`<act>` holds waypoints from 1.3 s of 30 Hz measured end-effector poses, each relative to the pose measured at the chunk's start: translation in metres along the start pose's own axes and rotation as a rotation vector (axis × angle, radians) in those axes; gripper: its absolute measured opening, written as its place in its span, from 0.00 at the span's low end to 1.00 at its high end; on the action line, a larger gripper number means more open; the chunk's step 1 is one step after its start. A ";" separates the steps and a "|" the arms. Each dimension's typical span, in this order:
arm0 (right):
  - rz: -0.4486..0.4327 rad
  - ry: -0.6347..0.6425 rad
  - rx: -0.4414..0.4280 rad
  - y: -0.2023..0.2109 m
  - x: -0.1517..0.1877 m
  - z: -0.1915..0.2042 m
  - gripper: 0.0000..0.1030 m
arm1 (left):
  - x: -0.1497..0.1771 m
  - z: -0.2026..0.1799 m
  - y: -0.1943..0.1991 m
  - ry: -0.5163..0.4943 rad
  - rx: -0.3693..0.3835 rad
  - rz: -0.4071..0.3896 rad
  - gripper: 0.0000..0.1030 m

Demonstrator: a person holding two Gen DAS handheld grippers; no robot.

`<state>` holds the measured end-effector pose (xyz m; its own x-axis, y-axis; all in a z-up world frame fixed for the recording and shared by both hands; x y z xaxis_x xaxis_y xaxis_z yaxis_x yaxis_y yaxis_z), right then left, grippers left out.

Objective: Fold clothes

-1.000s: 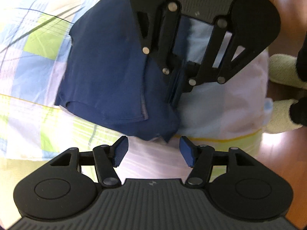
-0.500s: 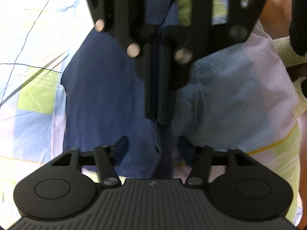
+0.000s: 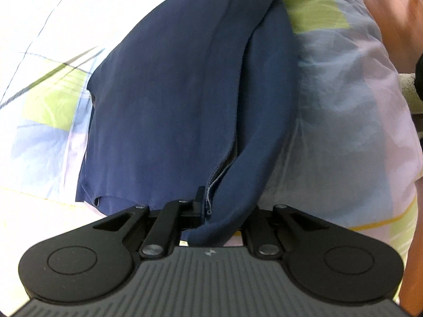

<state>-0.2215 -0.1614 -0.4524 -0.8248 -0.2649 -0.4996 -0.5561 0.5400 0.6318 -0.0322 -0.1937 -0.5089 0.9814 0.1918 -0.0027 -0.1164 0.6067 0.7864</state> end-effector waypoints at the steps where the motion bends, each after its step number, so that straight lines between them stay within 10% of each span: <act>1: -0.025 0.058 0.006 -0.001 0.008 -0.001 0.39 | -0.002 -0.001 -0.001 0.001 -0.005 0.008 0.09; 7: -0.146 0.278 -0.010 -0.017 0.022 0.019 0.40 | -0.002 -0.004 -0.010 0.011 -0.032 0.039 0.08; 10: -0.155 0.328 0.013 -0.026 0.032 0.023 0.22 | -0.001 -0.005 -0.012 0.005 -0.043 0.048 0.07; 12: -0.122 0.275 -0.019 -0.035 0.029 0.018 0.06 | 0.005 0.001 -0.012 0.024 -0.021 0.050 0.05; 22: 0.007 -0.306 -0.398 -0.026 -0.029 -0.089 0.05 | 0.012 0.066 0.015 0.203 0.130 -0.005 0.04; 29: 0.051 -0.472 -0.367 -0.072 -0.067 -0.196 0.05 | 0.047 0.150 0.016 0.391 0.143 -0.032 0.05; 39: 0.141 -0.607 -0.297 -0.200 -0.081 -0.311 0.05 | 0.083 0.250 -0.067 0.406 0.178 -0.027 0.05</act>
<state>-0.0749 -0.4967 -0.3538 -0.7358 0.3329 -0.5897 -0.5241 0.2715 0.8073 0.0947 -0.4113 -0.4074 0.8399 0.4870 -0.2394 -0.0284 0.4800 0.8768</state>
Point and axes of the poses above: each gripper's, at about its wrist camera, not at the fingertips, and y roughly against the way its jaws point, z to its left, x to its underside, the point moved 9 cm from there along -y, roughly the way its jaws point, and after that the axes turned 15 degrees about -y, right-handed, at the moved point
